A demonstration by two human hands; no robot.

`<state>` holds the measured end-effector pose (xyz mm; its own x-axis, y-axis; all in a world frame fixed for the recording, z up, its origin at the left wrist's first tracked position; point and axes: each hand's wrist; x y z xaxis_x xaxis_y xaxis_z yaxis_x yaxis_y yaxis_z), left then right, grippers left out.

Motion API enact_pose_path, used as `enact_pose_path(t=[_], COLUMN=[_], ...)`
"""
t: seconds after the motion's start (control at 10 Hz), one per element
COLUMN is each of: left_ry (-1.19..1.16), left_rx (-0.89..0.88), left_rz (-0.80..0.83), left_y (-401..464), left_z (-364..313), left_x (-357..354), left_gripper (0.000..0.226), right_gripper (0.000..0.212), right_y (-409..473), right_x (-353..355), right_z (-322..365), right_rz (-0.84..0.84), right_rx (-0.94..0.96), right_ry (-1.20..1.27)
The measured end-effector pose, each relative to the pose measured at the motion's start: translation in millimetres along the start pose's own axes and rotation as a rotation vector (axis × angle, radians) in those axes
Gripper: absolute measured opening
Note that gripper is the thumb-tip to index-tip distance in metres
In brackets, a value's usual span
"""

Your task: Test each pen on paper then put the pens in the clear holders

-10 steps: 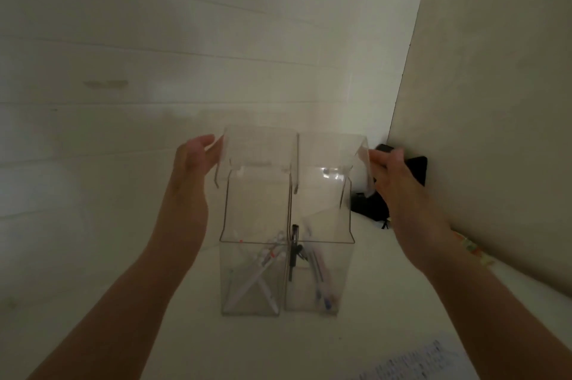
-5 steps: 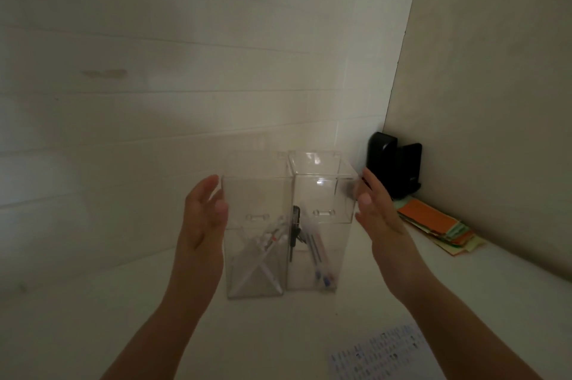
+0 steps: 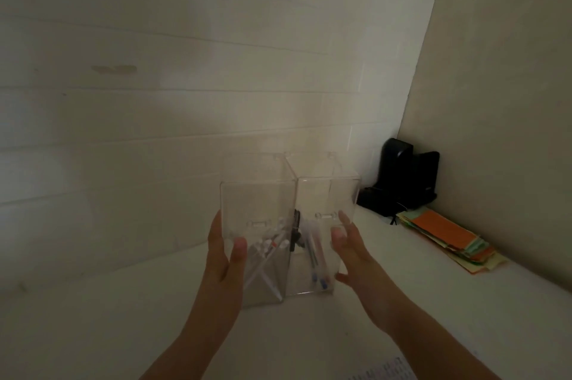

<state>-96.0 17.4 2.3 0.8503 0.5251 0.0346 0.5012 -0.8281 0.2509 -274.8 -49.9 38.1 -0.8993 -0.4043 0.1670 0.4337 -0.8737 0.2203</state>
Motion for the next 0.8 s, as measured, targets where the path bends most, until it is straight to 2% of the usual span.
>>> enact_pose_path(t=[0.2,0.4,0.5,0.7,0.8], left_ry=[0.175,0.272,0.278,0.169,0.069], left_rx=[-0.093,-0.063,-0.110,-0.077,-0.012], left_rz=[-0.161,-0.281,-0.287,-0.294,-0.283], left_y=[27.9,58.7,68.4,76.8,68.2], left_z=[14.9,26.2,33.3,47.0,28.7], left_x=[27.3,43.7,44.5,41.3,38.9], left_gripper=[0.075,0.082,0.079,0.076,0.079], right_gripper=[0.062,0.076,0.078,0.076,0.088], right_y=[43.0,87.5,102.4,113.6,104.5], right_x=[-32.4,-57.7,-59.4,-57.6,-50.0], right_z=[-8.2,-30.5,-39.6,-49.8,-35.2], right_rz=[0.068,0.105,0.127,0.148,0.170], right_rx=[0.018,0.073,0.108,0.079,0.038], right_ry=[-0.044,0.004,0.037,-0.003,-0.095])
Point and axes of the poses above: each hand's wrist, its own y-axis towards the middle knuckle, its own x-axis out of the back of the hand, z = x × y, and after that the axes turned 8 degrees about x, right-handed
